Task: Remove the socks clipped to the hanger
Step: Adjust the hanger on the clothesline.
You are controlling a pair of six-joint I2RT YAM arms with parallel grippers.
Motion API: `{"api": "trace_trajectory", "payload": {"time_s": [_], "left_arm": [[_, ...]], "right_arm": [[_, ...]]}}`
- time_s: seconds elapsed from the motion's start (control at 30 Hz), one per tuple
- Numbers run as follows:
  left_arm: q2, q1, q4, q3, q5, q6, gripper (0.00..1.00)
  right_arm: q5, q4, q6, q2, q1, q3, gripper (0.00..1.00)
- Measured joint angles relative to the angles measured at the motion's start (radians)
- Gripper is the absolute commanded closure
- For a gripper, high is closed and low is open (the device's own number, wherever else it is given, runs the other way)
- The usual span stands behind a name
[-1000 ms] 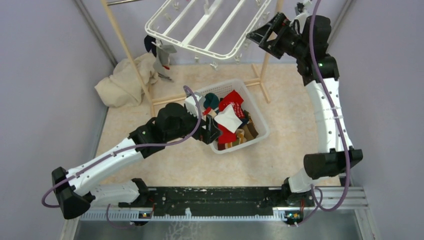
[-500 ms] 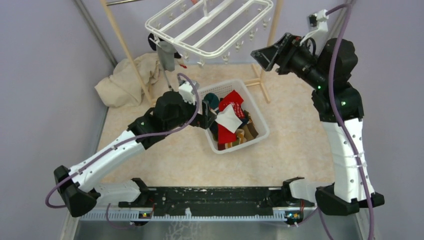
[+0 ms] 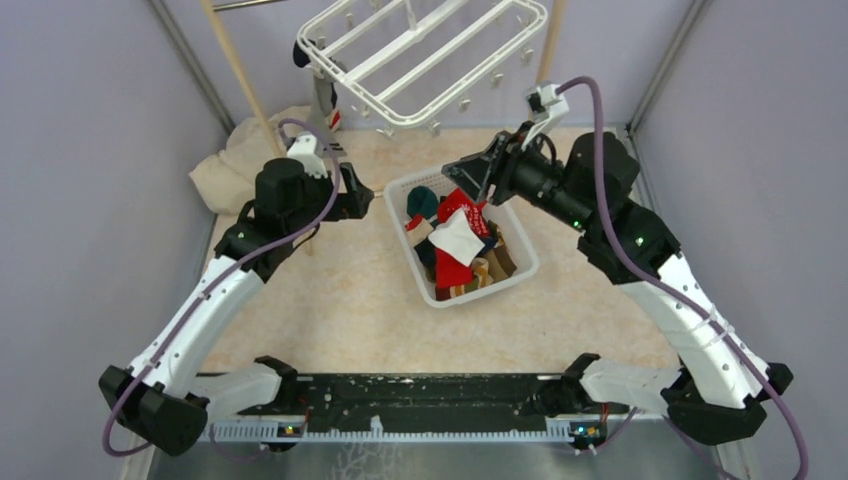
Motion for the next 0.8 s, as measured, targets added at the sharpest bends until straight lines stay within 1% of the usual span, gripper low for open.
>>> {"api": "trace_trajectory", "payload": {"time_s": [0.13, 0.23, 0.3, 0.4, 0.5, 0.6, 0.8], "left_arm": [[0.013, 0.063, -0.002, 0.017, 0.020, 0.009, 0.01], [0.040, 0.118, 0.000, 0.052, 0.049, 0.021, 0.01], [0.061, 0.156, 0.007, 0.080, 0.075, 0.027, 0.01], [0.093, 0.204, 0.024, 0.115, 0.109, 0.031, 0.01], [0.129, 0.243, 0.044, 0.143, 0.142, 0.032, 0.01], [0.164, 0.275, 0.074, 0.160, 0.168, 0.032, 0.01], [0.229, 0.314, 0.134, 0.180, 0.216, 0.030, 0.01]], "right_arm": [[0.116, 0.070, -0.044, 0.011, 0.162, -0.024, 0.53], [0.250, 0.165, -0.087, 0.023, 0.290, -0.066, 0.52], [0.318, 0.237, -0.102, 0.027, 0.335, -0.112, 0.52], [0.401, 0.328, -0.110, 0.050, 0.358, -0.175, 0.51], [0.460, 0.400, -0.115, 0.101, 0.361, -0.197, 0.50], [0.495, 0.473, -0.121, 0.155, 0.367, -0.197, 0.48], [0.530, 0.599, -0.145, 0.224, 0.382, -0.196, 0.40]]}}
